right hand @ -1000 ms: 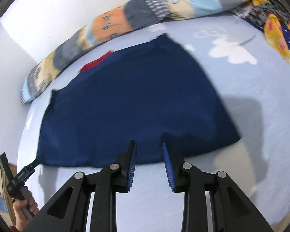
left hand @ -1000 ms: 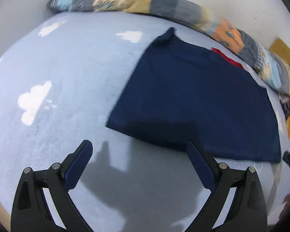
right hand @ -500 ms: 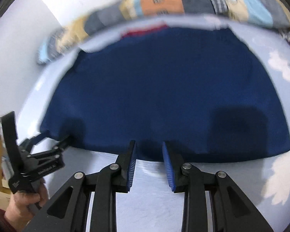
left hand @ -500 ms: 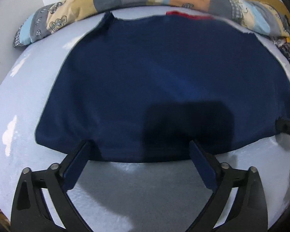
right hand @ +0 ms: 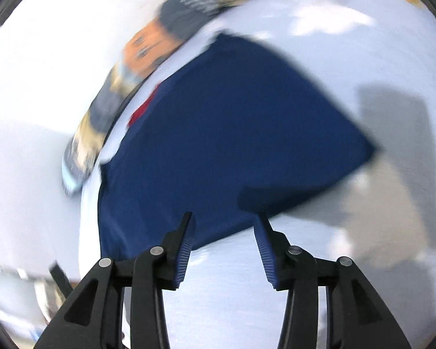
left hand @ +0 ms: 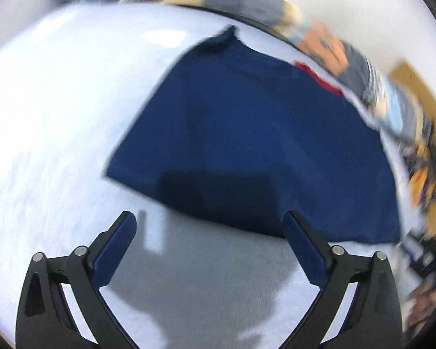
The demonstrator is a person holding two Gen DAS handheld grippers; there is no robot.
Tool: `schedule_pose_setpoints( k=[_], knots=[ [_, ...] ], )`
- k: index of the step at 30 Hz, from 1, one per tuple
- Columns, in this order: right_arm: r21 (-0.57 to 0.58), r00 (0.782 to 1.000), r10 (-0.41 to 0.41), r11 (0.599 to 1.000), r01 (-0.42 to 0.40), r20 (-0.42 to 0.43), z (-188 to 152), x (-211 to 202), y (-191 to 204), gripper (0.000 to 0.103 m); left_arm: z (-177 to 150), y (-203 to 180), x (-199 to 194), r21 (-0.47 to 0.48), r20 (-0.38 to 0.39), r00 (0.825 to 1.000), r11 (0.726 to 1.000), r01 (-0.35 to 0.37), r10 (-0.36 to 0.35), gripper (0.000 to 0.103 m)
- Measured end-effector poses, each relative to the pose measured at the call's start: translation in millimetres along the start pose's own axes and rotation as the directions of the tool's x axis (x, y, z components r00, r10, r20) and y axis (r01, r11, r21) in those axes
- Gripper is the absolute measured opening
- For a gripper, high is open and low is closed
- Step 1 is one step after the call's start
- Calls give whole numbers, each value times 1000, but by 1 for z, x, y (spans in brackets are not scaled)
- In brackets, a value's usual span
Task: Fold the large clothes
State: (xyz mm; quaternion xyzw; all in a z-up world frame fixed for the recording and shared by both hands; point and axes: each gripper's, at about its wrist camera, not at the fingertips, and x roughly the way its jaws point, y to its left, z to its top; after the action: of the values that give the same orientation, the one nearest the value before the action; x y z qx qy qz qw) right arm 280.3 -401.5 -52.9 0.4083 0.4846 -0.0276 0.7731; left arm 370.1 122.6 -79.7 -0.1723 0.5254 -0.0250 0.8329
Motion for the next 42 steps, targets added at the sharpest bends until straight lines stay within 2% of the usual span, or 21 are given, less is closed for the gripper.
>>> schedule_pose_setpoints(
  k=[2, 3, 4, 5, 8, 9, 12, 17, 19, 20, 21, 23, 24, 25, 26, 27, 32, 35, 39, 42],
  knots=[
    [67, 1000, -13, 998, 11, 20, 4, -10, -22, 45, -3, 23, -5, -118, -6, 999, 992, 42, -43, 95],
    [91, 1000, -16, 996, 14, 21, 3, -9, -29, 45, -6, 31, -5, -164, -12, 998, 985, 62, -65, 87],
    [119, 1000, -12, 993, 10, 20, 2, -9, -35, 45, -9, 45, -3, -237, -26, 994, 966, 99, -108, 81],
    [151, 1000, -1, 989, -2, 15, 2, -9, -42, 45, -12, 55, 0, -296, -35, 988, 946, 131, -148, 70],
    [220, 1000, 21, 975, -21, 2, 3, -4, -59, 45, -19, 70, 2, -380, -28, 975, 904, 193, -220, 68],
    [231, 1000, 17, 973, -17, 2, 5, 0, -61, 45, -19, 71, 3, -385, -22, 973, 900, 205, -231, 68],
    [267, 998, 59, 962, -63, 21, 10, 15, -62, 45, -18, 65, 7, -362, -13, 971, 906, 218, -239, 68],
    [244, 993, 85, 965, -101, 76, 24, 39, -52, 45, -12, 58, 16, -357, 38, 971, 905, 233, -235, 68],
    [244, 986, 116, 959, -142, 119, 29, 43, -48, 45, -7, 52, 23, -355, 71, 969, 902, 247, -238, 72],
    [247, 978, 154, 951, -185, 142, 33, 48, -48, 44, -6, 48, 26, -352, 92, 967, 900, 256, -239, 77],
    [247, 971, 180, 945, -215, 157, 37, 52, -48, 36, -5, 42, 30, -344, 119, 963, 900, 268, -241, 85],
    [250, 960, 222, 933, -260, 172, 44, 64, -48, 20, -5, 30, 34, -322, 155, 961, 908, 269, -230, 88],
    [253, 958, 231, 929, -269, 172, 46, 69, -49, 18, -4, 24, 35, -306, 164, 962, 916, 258, -216, 86],
    [257, 958, 233, 927, -271, 169, 49, 72, -49, 16, -2, 18, 34, -276, 195, 962, 930, 243, -193, 75],
    [256, 958, 233, 928, -270, 167, 51, 73, -47, 12, -1, 13, 36, -253, 200, 965, 942, 220, -171, 17],
    [241, 961, 218, 937, -254, 167, 53, 72, -43, 11, 1, 10, 38, -245, 187, 967, 945, 216, -172, 13],
    [167, 968, 163, 966, -196, 192, 52, 52, -21, 8, -3, -6, 17, -174, 217, 974, 978, 111, -72, 12],
    [131, 967, 134, 978, -165, 216, 44, 32, -11, 7, -12, -9, 0, -152, 210, 975, 983, 104, -71, 12],
    [111, 970, 105, 985, -132, 219, 32, 7, -9, 7, -19, -12, -11, -79, 175, 984, 995, 54, -40, 12],
    [108, 975, 86, 988, -110, 203, 19, -14, -10, 7, -11, -8, -28, -60, 141, 990, 997, 37, -28, 12]
  ],
)
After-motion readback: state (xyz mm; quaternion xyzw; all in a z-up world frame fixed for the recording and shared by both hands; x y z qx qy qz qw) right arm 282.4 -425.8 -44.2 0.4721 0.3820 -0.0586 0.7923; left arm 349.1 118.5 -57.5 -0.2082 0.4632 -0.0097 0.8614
